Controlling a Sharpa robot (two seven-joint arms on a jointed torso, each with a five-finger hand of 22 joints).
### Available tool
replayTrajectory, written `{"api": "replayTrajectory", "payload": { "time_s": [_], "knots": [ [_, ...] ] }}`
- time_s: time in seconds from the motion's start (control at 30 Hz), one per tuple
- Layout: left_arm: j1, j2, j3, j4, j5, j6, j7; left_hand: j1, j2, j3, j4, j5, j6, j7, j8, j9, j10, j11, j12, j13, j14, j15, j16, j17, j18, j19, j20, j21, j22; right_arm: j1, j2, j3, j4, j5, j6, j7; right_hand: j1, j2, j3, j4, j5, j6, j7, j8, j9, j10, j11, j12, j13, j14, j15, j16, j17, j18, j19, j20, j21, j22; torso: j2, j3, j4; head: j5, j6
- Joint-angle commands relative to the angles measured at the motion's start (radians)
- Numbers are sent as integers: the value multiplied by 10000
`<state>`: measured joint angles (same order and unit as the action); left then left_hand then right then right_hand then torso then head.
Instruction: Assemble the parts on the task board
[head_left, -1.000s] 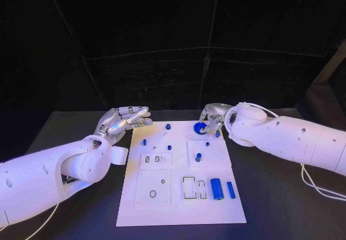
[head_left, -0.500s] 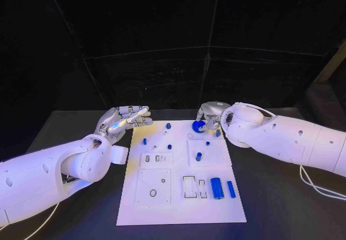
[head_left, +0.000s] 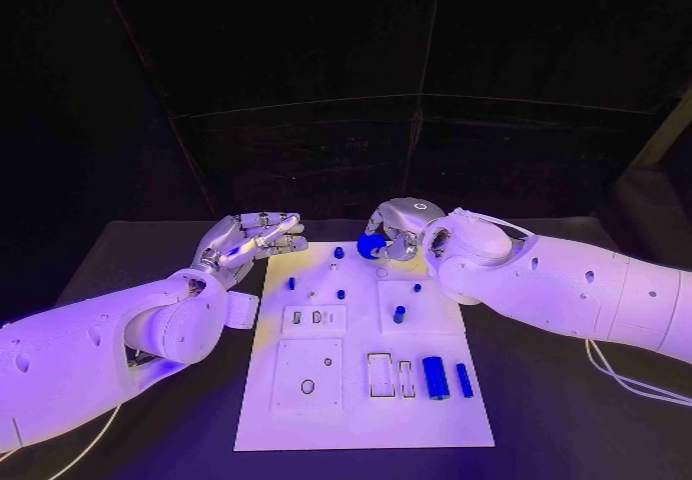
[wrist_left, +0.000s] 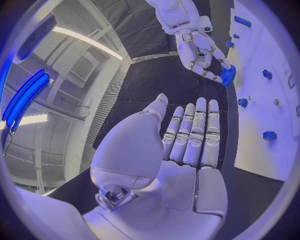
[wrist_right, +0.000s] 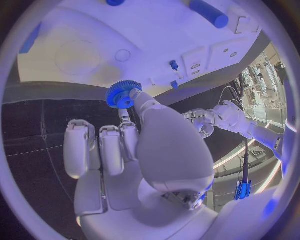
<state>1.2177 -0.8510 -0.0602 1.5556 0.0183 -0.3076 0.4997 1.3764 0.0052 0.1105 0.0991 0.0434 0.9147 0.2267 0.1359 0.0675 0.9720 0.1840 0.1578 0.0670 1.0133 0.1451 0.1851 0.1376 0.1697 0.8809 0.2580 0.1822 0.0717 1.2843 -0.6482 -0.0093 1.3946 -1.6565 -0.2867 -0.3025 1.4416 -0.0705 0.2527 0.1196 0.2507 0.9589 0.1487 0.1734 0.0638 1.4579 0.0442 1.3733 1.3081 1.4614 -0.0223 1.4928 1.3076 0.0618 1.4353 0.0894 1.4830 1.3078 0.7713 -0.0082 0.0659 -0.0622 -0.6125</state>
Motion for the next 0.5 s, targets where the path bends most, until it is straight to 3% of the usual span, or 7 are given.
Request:
{"api": "replayTrajectory", "payload": {
  "time_s": [0.03,0.5],
  "knots": [
    [13,4,10,25,-4,132,30,-34,92,3,-49,40,18,36,-62,-12,53,-14,-68,-13,37,4,-63,13,139,66,7,-34,-16,21,234,7,7,-339,-588,15,-114,2,104,-8,57,394,-130,-63,33,-24,25,-33,816,797,-28,27,1173,-129,-2,-39,52,319,-1,-6,8,27,-12],
    [17,28,11,40,-4,110,32,-41,94,-3,-52,40,13,43,-71,-14,49,-10,-76,-14,36,5,-72,15,138,72,8,-41,-19,-125,1430,-9,-672,-385,86,113,-290,-76,390,-85,65,417,-123,-111,36,-25,31,-53,812,790,-25,6,1133,-130,3,-36,54,329,9,-15,19,148,-73]
  ]
}}
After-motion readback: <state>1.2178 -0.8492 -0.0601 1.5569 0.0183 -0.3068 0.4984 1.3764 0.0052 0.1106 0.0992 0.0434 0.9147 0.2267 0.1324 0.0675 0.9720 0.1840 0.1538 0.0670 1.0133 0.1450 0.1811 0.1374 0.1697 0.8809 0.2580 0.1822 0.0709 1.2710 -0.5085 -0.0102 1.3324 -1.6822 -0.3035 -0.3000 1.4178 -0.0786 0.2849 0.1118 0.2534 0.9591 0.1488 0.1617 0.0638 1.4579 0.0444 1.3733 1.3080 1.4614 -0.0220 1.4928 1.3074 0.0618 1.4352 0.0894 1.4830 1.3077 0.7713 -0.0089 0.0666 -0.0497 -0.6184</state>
